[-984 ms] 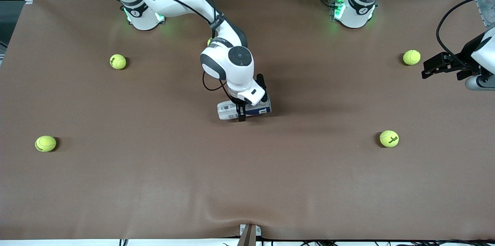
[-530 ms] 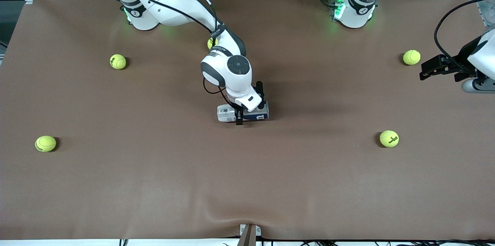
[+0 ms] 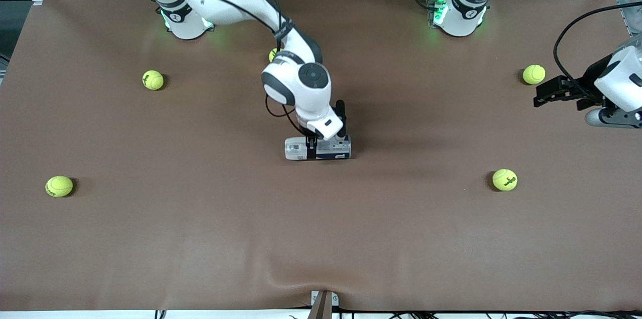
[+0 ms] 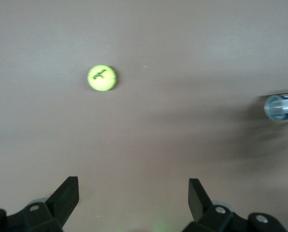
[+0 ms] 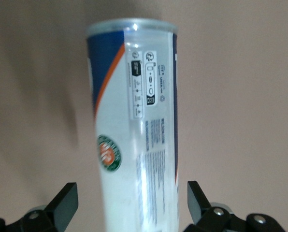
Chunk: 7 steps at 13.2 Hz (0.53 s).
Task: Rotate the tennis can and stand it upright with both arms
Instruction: 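Lower the can, open the right gripper while the left gripper approaches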
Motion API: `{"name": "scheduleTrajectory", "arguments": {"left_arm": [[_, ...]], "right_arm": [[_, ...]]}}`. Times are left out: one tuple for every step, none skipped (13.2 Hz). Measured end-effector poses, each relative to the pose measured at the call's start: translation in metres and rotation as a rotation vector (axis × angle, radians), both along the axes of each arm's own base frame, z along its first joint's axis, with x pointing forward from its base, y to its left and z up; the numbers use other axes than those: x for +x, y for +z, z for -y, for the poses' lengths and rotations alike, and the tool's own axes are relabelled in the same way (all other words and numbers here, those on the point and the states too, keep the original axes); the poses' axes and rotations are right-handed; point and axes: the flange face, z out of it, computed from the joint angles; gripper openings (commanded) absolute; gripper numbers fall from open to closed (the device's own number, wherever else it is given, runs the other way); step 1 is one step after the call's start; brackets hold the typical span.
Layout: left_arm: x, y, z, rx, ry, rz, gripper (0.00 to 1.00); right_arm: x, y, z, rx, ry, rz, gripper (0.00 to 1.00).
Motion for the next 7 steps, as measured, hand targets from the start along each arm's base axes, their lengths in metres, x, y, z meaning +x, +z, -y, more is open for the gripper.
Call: {"name": "scheduleTrajectory", "arguments": {"left_arm": [[0.003, -0.007, 0.004, -0.059, 0.009, -0.016, 1.00], [0.008, -0.017, 0.006, -0.117, 0.021, -0.037, 1.00], [0.013, -0.029, 0.007, -0.171, 0.033, -0.059, 1.00], [0.018, -0.041, 0.008, -0.215, 0.042, -0.080, 1.00], [0.022, -0.053, 0.011, -0.248, 0.050, -0.095, 1.00], [0.025, -0.065, 0.013, -0.274, 0.053, -0.103, 1.00], [0.026, -0.079, 0.016, -0.299, 0.044, -0.104, 1.00]], "right_arm": [[-0.005, 0.019, -0.002, -0.012, -0.032, -0.003, 1.00], [-0.009, 0.038, -0.003, -0.016, -0.064, 0.000, 1.00], [-0.012, 0.055, -0.002, -0.016, -0.109, 0.002, 1.00], [-0.013, 0.070, 0.002, -0.019, -0.170, 0.001, 1.00], [-0.012, 0.085, 0.008, -0.025, -0.244, 0.003, 1.00], [-0.009, 0.101, 0.018, -0.033, -0.321, 0.011, 1.00], [-0.002, 0.118, 0.032, -0.042, -0.400, 0.020, 1.00]]}}
